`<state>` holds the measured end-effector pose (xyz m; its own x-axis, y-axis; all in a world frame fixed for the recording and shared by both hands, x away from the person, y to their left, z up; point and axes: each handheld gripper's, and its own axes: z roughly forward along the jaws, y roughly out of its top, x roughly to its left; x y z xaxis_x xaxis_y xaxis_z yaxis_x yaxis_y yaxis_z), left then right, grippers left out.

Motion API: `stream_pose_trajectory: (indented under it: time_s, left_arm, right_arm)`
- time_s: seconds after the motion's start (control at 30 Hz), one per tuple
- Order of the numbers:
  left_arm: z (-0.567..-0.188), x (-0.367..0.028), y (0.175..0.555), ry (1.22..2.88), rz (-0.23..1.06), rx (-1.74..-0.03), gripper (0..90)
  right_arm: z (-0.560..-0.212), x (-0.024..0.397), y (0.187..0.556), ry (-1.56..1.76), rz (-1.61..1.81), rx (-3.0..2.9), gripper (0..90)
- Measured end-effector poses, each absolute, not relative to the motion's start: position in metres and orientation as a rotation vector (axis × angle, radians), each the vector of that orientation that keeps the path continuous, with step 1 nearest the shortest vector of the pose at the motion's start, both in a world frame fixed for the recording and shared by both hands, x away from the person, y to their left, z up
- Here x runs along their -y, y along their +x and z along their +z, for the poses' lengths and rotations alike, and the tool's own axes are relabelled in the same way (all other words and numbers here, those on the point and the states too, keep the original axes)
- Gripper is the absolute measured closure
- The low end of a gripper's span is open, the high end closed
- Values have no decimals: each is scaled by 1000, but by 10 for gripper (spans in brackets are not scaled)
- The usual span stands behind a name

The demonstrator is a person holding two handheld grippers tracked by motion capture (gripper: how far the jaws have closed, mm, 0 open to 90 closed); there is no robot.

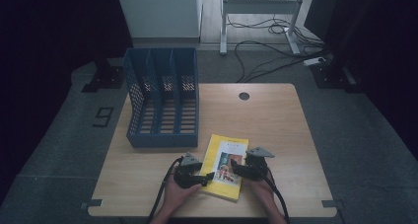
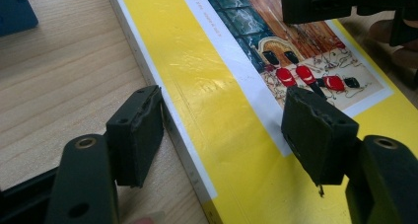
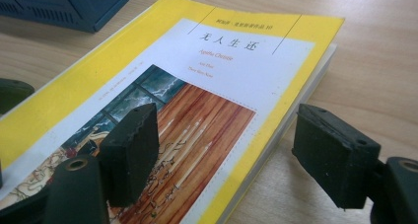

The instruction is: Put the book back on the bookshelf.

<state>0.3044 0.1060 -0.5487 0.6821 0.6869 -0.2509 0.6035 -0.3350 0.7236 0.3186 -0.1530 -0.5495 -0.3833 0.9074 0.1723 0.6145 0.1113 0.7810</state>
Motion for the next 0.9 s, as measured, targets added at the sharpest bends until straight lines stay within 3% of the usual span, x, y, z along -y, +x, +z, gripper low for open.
stream_pose_trajectory:
  time_s: [0.23,0.9]
  left_arm:
    - [-549,-106,304,2045,125,-992,322]
    - [-549,-106,305,2043,121,-991,322]
  right_arm:
    - [-552,153,321,1531,1187,-2065,214]
    - [-525,152,307,1412,1418,-2032,370]
